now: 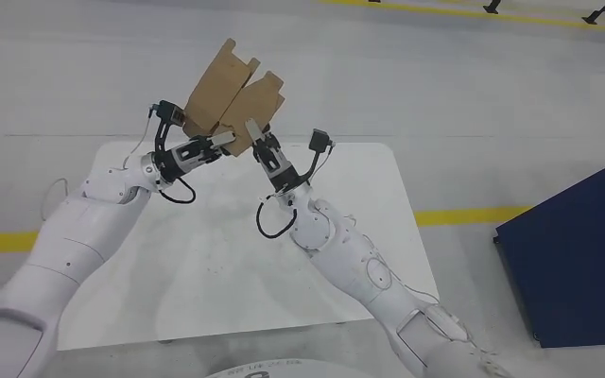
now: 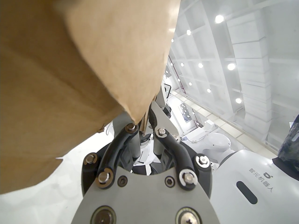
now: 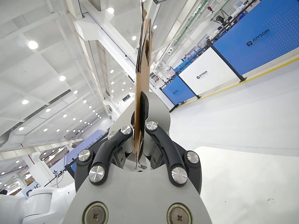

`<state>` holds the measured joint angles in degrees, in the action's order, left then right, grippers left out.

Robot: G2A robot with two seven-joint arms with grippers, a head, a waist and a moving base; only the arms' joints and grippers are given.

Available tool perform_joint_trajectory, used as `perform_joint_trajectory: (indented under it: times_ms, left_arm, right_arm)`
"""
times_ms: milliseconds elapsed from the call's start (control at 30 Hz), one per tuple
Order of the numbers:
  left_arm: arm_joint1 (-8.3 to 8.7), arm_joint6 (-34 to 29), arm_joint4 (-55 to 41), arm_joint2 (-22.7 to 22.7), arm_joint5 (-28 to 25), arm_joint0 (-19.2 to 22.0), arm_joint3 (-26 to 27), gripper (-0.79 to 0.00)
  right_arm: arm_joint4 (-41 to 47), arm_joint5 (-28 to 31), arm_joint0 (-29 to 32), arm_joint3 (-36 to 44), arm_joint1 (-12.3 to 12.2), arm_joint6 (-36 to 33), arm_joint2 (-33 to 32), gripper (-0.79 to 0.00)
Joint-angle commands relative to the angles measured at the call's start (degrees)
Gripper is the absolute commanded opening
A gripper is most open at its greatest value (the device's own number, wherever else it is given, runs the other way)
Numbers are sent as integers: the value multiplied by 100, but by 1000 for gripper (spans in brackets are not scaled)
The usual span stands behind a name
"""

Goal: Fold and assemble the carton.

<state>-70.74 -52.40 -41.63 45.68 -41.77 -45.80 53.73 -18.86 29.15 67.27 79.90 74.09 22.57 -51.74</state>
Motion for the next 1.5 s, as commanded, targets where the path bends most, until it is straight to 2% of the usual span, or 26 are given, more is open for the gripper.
perform_joint_trajectory:
  times_ms: [0, 100, 133, 167, 200, 233, 433, 600, 867, 1033, 1133, 1300, 1467]
  left_arm:
    - [-7, 11, 43, 44, -33, -10, 0, -785]
    - [-11, 58, 156, 111, -93, -27, -1, -785]
    - [-9, 79, 221, 138, -124, -29, -5, -785]
    - [-5, 106, 297, 165, -146, -34, -9, -785]
    - [3, 140, 385, 201, -186, -38, -11, -785]
    - [14, 186, 491, 242, -236, -48, -15, -785]
    - [140, 347, 1303, 536, -400, -162, 124, -785]
    - [302, 579, 2095, 881, -146, -347, 451, -785]
    - [622, 759, 4232, 1404, 838, -713, 1256, -785]
    - [782, 982, 5520, 1668, 1425, -1105, 2003, -785]
    - [850, 892, 6050, 1748, 1749, -1325, 2493, -785]
    - [928, 406, 6286, 1796, 1999, -1621, 3217, -785]
    - [984, 160, 6400, 1885, 2123, -1780, 3609, -785]
  right_arm:
    - [-14, 0, 16, 6, 13, -47, -29, -785]
    - [-37, 12, 41, 18, 31, -120, -71, -785]
    - [-23, 27, 51, 23, 39, -137, -85, -588]
    - [-10, 38, 60, 28, 46, -147, -101, -434]
    - [-6, 46, 66, 31, 53, -166, -116, -123]
    - [8, 57, 74, 37, 60, -174, -135, 0]
    - [158, 186, 132, 97, 77, -166, -370, 0]
    - [348, 312, 219, 170, 56, -263, -691, 0]
    - [359, 417, 442, 362, -2, -374, -1234, 0]
    - [355, 473, 550, 432, -3, -425, -1405, 0]
    - [146, 470, 543, 414, 8, -556, -1374, 0]
    - [-117, 615, 507, 308, 41, -865, -1201, 0]
    - [-368, 650, 475, 189, 42, -1218, -1171, 0]
